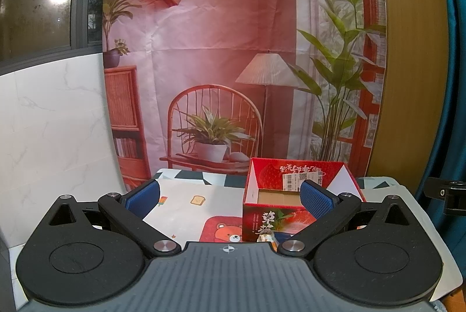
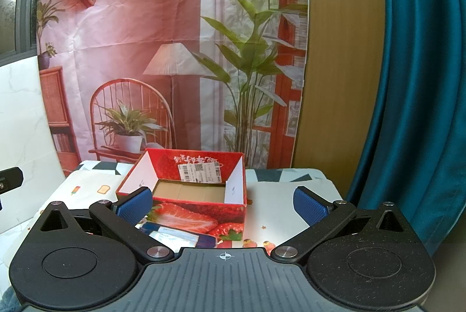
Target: Organize soft objects
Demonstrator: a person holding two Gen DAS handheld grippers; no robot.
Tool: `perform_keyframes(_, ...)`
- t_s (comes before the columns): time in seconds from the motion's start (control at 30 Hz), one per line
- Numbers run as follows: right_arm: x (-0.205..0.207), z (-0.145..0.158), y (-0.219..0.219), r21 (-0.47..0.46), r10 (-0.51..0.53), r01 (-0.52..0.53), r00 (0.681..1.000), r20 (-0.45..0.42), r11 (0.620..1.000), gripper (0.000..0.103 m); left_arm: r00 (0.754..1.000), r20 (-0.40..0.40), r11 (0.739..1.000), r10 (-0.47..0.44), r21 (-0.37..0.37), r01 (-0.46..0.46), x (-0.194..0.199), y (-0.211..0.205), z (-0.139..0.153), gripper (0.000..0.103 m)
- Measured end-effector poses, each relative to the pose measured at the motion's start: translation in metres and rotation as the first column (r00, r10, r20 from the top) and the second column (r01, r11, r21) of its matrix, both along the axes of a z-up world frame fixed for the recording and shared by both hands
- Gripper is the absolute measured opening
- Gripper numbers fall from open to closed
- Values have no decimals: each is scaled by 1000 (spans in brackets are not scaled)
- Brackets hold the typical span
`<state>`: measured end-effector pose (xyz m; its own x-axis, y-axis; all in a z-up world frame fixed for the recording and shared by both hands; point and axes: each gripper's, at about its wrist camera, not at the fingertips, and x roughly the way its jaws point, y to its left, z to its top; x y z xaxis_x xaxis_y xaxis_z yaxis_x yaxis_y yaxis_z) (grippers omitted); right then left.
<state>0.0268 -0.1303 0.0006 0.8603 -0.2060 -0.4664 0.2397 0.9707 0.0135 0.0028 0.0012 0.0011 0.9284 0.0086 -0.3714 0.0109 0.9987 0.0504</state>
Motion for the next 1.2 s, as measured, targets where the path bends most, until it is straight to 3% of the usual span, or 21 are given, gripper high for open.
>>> perform_keyframes(1.2,3,-2,-7,4,-1,1,1000,-4,1000,103,1000,-9,1000,-5,-5,5,1,-3,-5,103)
